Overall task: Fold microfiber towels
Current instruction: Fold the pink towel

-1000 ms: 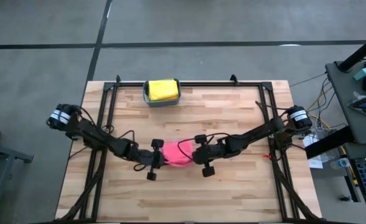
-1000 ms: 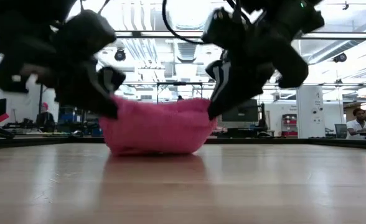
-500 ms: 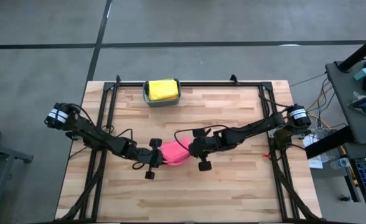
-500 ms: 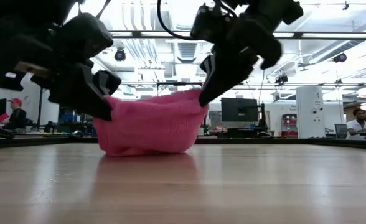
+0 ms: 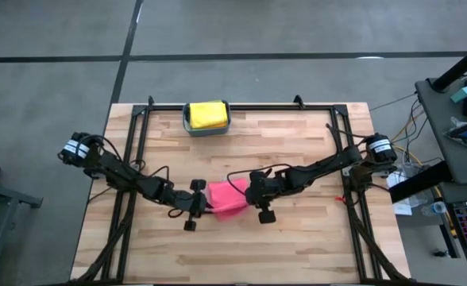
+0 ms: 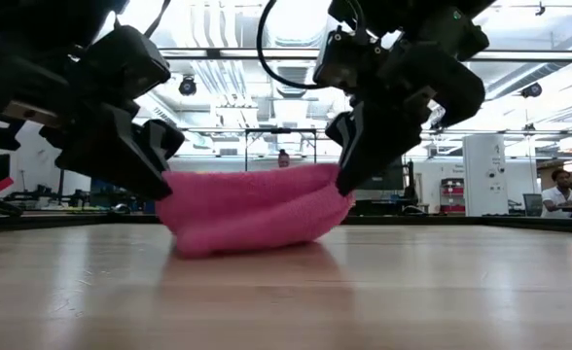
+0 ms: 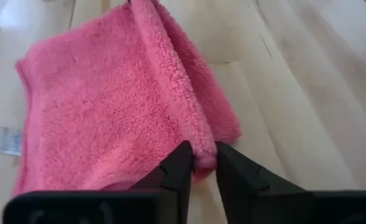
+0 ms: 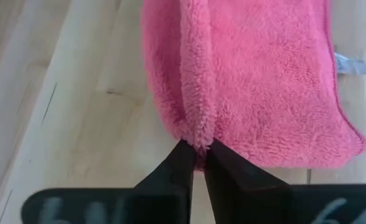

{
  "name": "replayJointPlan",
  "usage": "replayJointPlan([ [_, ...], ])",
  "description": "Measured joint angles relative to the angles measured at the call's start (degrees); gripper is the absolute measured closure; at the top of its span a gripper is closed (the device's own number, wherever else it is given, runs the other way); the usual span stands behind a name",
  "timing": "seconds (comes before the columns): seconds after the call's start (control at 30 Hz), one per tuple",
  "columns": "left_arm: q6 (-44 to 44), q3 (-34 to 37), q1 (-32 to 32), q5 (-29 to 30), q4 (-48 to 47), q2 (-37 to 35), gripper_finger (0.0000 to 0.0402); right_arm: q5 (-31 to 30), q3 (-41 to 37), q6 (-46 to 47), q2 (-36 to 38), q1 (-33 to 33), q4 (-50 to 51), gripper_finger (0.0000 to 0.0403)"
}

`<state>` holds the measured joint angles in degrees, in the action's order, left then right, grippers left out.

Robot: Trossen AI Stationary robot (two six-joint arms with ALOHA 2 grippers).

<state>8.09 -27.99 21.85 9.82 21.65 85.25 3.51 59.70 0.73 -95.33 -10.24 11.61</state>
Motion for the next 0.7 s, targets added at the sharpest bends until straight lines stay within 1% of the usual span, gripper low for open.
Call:
replayJointPlan([
  [0.13,0.59,0.00,0.00,-0.82,0.02,-0.07,0.0324,-0.02,0.00,1.05,0.00,0.00,0.72,0.0356],
  [0.23,0.16,-0.24,0.00,-0.80,0.12,-0.20,0.0315,-0.01,0.00,0.96,0.00,-0.19,2.47,0.0332],
  [0.4,-5.89,-0.75,-0.53,-0.15,0.39,-0.26,0.0313,0.08,0.00,1.91,0.13,-0.63,6.27,0.0289],
  [0.53,-8.51,-0.88,-2.69,2.71,4.02,-0.20,0.0313,-0.10,0.00,3.76,0.73,-0.63,8.04,0.0256],
  [0.7,-10.15,-0.64,-6.77,4.12,8.36,3.04,0.0313,-1.02,0.00,3.54,0.94,-1.44,3.93,0.0228],
])
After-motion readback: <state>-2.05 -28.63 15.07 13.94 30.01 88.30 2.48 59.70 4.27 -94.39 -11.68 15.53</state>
